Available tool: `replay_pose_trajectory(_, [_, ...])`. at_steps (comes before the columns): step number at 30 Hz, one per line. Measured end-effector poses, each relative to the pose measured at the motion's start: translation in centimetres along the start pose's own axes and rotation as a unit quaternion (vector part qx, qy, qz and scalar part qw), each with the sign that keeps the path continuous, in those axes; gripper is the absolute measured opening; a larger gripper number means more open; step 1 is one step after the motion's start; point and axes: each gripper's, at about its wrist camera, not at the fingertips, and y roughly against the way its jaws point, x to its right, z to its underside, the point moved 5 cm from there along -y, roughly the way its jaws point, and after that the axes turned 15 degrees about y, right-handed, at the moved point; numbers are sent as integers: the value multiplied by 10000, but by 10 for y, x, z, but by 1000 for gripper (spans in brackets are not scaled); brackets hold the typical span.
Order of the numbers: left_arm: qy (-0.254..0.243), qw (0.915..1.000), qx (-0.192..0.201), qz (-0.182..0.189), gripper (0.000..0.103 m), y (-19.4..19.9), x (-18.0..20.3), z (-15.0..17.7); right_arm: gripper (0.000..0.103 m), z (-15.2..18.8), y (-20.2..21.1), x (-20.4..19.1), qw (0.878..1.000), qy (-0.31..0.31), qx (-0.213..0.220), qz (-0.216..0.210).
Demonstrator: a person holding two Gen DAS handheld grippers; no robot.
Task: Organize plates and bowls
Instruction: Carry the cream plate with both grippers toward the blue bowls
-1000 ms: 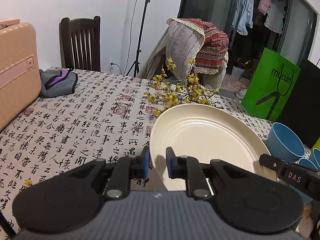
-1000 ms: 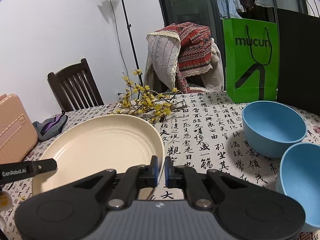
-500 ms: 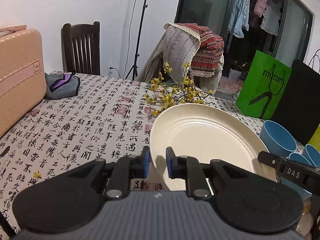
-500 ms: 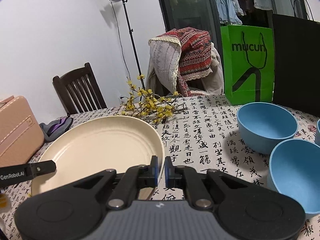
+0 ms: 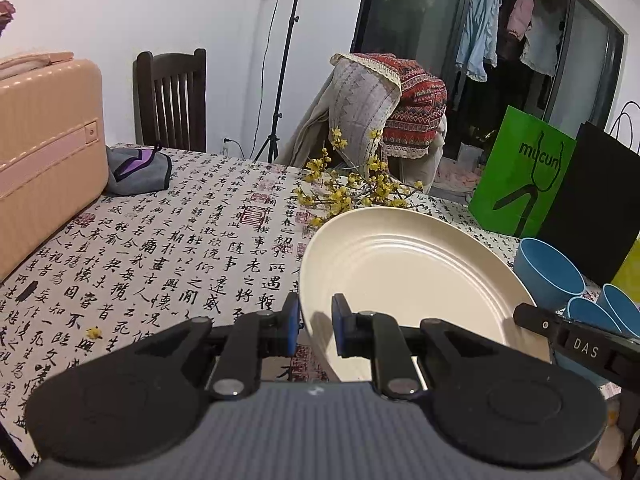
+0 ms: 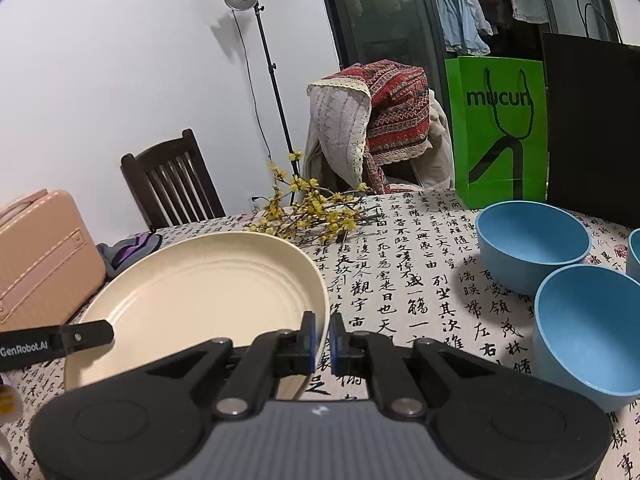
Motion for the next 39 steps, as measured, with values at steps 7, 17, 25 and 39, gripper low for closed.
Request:
replay_pose_trajectory(7, [8,10000,74,44,17,15,-2,6,7,5,12,-2,10000,-42,44,-45])
replay_pose_trajectory(17, [66,9999,120,30,17,35,-8,15,7,9,33,-9,9998,3,176,-80])
replay_pose_trajectory(25, [95,9999,130,-50,17,49,-13,21,7,12,47,-11,9992,-82,294,-252])
replay_pose_trajectory(39, [63,9997,209,84,17,81,-11,40,7,29,79,-10,9987,-150,400,-283])
